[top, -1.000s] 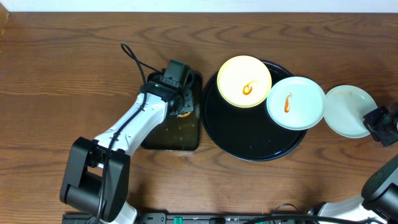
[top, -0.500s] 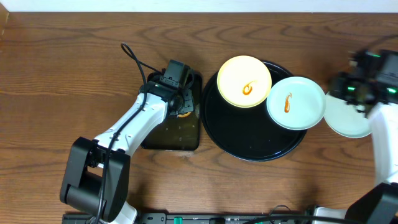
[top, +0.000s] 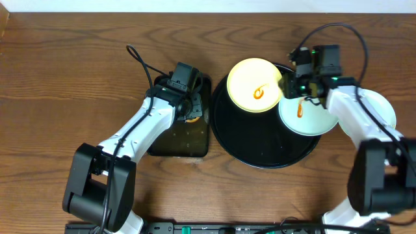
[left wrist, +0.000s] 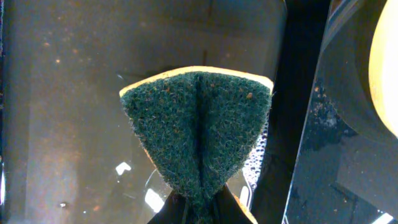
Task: Clean dirty plates on tray and stack at the side
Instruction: 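Grasp the yellow plate rim with the right gripper and pull it forward, then scrub the yellow plate with the sponge in the left gripper, then dip the sponge back into the water tray with the left gripper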
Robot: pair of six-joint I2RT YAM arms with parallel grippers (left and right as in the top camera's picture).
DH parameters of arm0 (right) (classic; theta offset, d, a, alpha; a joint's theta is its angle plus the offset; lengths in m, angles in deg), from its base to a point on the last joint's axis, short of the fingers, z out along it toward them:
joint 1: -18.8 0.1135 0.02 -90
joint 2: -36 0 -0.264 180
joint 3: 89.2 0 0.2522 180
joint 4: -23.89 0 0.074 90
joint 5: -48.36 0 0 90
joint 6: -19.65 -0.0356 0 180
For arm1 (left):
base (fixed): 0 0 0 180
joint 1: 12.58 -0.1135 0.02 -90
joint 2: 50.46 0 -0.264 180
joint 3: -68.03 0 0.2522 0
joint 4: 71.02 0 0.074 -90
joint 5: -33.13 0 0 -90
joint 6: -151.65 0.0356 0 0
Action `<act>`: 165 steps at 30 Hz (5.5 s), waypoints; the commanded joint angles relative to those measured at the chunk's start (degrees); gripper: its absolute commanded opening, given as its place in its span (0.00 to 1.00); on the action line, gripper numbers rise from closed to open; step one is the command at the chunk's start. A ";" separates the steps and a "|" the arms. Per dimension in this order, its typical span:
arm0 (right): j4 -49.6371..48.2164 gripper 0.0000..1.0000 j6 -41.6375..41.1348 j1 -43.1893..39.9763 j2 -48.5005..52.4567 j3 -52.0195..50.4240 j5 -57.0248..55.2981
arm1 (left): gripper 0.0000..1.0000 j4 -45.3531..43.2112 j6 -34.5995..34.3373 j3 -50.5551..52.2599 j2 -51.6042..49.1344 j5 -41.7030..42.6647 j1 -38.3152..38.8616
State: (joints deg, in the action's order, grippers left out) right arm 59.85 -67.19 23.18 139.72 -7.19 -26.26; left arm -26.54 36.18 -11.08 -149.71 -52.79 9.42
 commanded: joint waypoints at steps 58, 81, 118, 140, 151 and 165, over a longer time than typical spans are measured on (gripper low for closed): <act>9.97 0.01 -3.54 11.02 10.08 0.31 1.55 | 0.08 -19.54 1.05 0.13 -0.55 14.32 8.04; 9.97 0.01 -3.54 11.89 10.08 0.31 1.16 | 0.08 -30.56 -28.59 0.15 -12.31 16.94 17.35; 10.27 0.01 -3.52 11.89 10.08 0.31 1.14 | 0.07 -20.00 -3.89 0.17 -4.20 11.74 7.89; 10.40 0.01 -3.52 11.89 10.08 0.31 1.16 | 0.07 -5.49 -0.20 1.46 -1.16 5.51 -5.20; 10.45 0.01 -3.52 11.89 10.08 0.31 1.16 | 0.08 -5.49 -0.33 3.26 -8.28 5.57 -5.29; 10.51 0.01 -3.52 11.89 10.08 0.31 1.16 | 0.07 -2.80 -1.99 3.23 -8.50 13.81 -11.93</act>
State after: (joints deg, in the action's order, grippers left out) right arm 69.23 -70.34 32.65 148.44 -5.73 -27.44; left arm -29.05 33.27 -8.06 -157.25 -43.26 -1.95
